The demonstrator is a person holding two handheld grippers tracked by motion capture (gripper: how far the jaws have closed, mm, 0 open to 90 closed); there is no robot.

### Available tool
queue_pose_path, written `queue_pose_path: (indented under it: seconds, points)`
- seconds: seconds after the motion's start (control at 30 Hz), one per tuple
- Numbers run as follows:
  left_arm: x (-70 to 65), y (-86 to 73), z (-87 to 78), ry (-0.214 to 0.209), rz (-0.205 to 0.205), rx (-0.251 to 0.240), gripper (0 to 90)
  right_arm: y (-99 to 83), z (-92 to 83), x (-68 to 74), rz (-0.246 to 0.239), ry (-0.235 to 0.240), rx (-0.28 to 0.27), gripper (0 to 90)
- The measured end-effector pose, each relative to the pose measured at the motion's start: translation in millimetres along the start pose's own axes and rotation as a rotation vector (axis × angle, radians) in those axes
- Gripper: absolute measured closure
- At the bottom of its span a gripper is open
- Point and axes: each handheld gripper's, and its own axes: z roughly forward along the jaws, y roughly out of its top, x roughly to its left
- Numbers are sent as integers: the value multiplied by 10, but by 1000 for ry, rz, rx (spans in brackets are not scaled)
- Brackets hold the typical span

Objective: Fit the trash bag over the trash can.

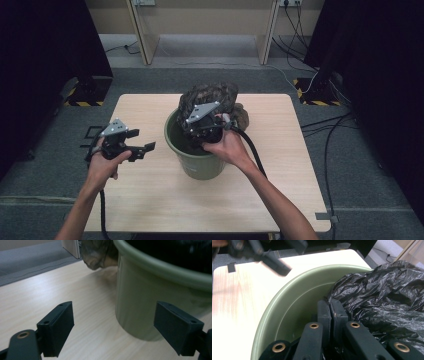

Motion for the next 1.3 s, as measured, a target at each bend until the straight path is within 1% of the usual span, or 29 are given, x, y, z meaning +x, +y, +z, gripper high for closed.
queue_pose_path:
  seconds: [0.1, 0.2, 0.23, 0.27, 0.37, 0.4, 0.43, 0.47, 0.5, 0.57, 0.63, 0.67, 0.7, 0.73, 0.77, 0.8, 0.83, 0.87, 0.9, 0.93, 0.97, 1.03, 1.07, 1.1, 1.13, 1.17, 1.2, 1.27, 1.3]
  points:
    - [12, 197, 12, -16, -8, -14, 158, -10, 19, 4, 4, 8, 3, 874]
    - [-31, 392, 34, -1, 11, -27, 158, -20, 34, 13, 12, 22, 4, 865]
    - [-31, 392, 34, -1, 11, -27, 157, -20, 34, 13, 12, 22, 4, 865]
    - [-88, 512, 78, -3, 27, -30, 157, -22, 42, 23, 13, 28, 3, 857]
    - [-172, 663, 210, -41, 24, -23, 156, -19, 45, 43, 10, 36, 0, 851]
    - [-196, 704, 264, -54, 21, -17, 155, -19, 49, 50, 8, 35, -2, 849]
    - [-196, 704, 264, -54, 21, -17, 157, -19, 49, 50, 8, 35, -2, 849]
    - [-220, 740, 317, -58, 22, -14, 161, -18, 54, 70, 10, 34, 3, 848]
    - [-270, 805, 422, -57, 31, -4, 165, -15, 59, 77, -1, 30, 3, 846]
    - [-317, 857, 517, -61, 32, 3, 172, -11, 66, 95, -5, 36, 4, 842]
    - [-349, 894, 606, -65, 40, 24, 197, -6, 61, 109, -2, 39, -1, 836]
    - [-357, 907, 647, -71, 44, 31, 232, -3, 59, 109, -9, 39, -6, 831]
    - [-357, 907, 647, -71, 44, 31, 286, -3, 59, 109, -9, 39, -6, 831]
    - [-377, 919, 714, -76, 88, 28, 381, -1, 54, 107, -8, 41, -16, 808]
    - [-394, 917, 733, -72, 134, 25, 489, -2, 51, 109, 0, 44, -20, 786]
    - [-412, 912, 747, -67, 175, 28, 567, -2, 45, 108, 1, 48, -25, 743]
    - [-425, 903, 755, -74, 203, 33, 642, 1, 28, 102, -1, 56, -36, 693]
    - [-435, 890, 758, -96, 218, 39, 698, 4, -10, 90, 3, 67, -55, 639]
    - [-445, 877, 755, -108, 231, 46, 737, 6, -69, 67, 8, 74, -82, 591]
    - [-458, 862, 749, -101, 241, 50, 762, 8, -149, 37, 20, 74, -105, 553]
    - [-469, 848, 738, -93, 255, 56, 782, 10, -243, -4, 35, 62, -126, 516]
    - [-487, 817, 709, -109, 266, 66, 798, 6, -451, -126, 71, -1, -174, 460]
    - [-496, 799, 692, -115, 273, 72, 801, -2, -556, -206, 88, -52, -189, 443]
    - [-506, 779, 673, -119, 283, 82, 803, -17, -649, -297, 111, -118, -190, 414]
    - [-521, 757, 658, -121, 291, 88, 804, -39, -722, -392, 142, -180, -176, 382]
    - [-521, 757, 658, -121, 291, 88, 805, -39, -722, -392, 142, -180, -176, 382]
    - [-545, 718, 635, -126, 301, 99, 805, -103, -797, -587, 203, -268, -148, 366]
    - [-554, 700, 627, -131, 299, 97, 799, -184, -782, -774, 269, -329, -111, 328]
    - [-554, 700, 625, -128, 298, 95, 795, -227, -745, -857, 303, -338, -99, 318]
